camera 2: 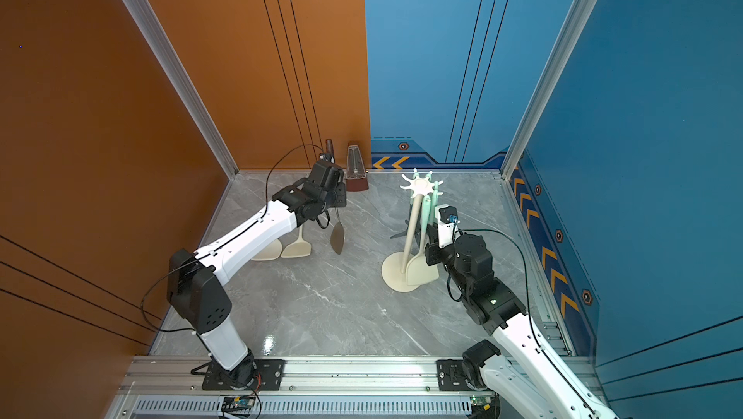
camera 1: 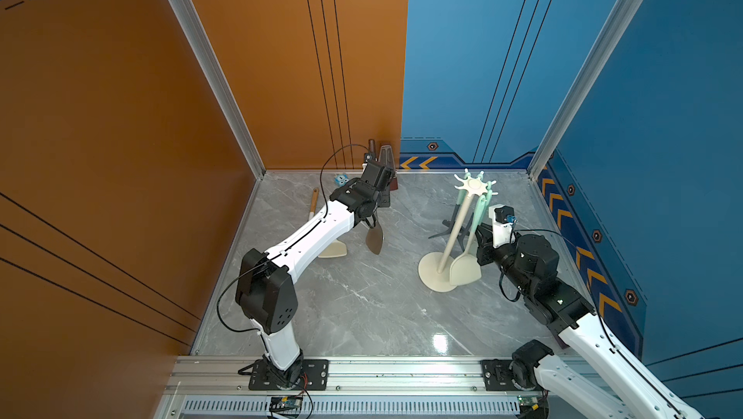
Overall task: Take the spatula off the kitchen utensil rack
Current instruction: Place the spatula at the center of the board.
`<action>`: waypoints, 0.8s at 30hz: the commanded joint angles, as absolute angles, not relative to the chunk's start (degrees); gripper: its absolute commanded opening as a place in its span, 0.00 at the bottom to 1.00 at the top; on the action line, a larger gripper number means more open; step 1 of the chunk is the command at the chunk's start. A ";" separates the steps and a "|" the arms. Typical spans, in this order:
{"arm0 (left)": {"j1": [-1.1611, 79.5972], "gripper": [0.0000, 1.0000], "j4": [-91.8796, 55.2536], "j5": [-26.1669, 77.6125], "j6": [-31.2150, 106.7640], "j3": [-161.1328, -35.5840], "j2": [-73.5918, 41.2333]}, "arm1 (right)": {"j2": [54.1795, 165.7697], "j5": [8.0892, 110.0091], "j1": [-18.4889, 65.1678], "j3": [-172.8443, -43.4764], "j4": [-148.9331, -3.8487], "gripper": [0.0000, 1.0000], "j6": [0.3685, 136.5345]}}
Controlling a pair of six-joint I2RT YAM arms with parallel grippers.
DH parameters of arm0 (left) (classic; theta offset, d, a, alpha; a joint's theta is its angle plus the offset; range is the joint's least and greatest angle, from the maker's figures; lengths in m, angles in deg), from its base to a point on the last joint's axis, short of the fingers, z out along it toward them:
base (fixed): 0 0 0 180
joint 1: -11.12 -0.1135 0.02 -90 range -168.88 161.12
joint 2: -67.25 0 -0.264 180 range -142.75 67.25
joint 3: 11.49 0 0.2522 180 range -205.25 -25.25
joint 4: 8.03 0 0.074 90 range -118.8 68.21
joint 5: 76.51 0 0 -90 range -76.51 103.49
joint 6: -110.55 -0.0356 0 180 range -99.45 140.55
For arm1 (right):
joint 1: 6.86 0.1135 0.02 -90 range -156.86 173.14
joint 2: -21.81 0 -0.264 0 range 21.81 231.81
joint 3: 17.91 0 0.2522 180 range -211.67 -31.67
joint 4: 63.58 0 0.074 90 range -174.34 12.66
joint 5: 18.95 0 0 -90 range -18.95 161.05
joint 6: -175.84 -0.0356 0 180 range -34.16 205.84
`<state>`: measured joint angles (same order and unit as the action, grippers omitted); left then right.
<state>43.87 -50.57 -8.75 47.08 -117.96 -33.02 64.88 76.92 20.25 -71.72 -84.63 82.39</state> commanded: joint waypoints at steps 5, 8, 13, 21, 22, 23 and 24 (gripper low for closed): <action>39.91 0.00 -52.95 -8.98 53.85 -121.11 -35.88 | 65.27 78.10 20.43 -70.09 -92.63 0.15 80.87; 38.32 0.00 -52.84 -7.52 55.02 -121.48 -37.26 | 65.24 78.21 20.47 -70.08 -92.71 0.15 80.91; 36.71 0.00 -52.81 -5.33 55.21 -122.53 -40.12 | 65.16 78.50 20.47 -69.97 -92.83 0.15 80.94; 35.87 0.00 -52.91 -6.24 53.96 -124.36 -46.56 | 65.36 78.70 20.44 -69.94 -92.82 0.15 81.05; 35.82 0.00 -52.86 -6.31 53.89 -124.54 -47.28 | 65.32 78.74 20.47 -69.92 -92.94 0.15 81.09; 35.73 0.00 -52.91 -6.57 53.71 -124.93 -48.20 | 65.41 78.84 20.47 -69.97 -92.97 0.15 81.11; 35.63 0.00 -52.91 -6.87 53.64 -125.20 -49.07 | 65.32 78.90 20.47 -69.94 -93.06 0.15 81.13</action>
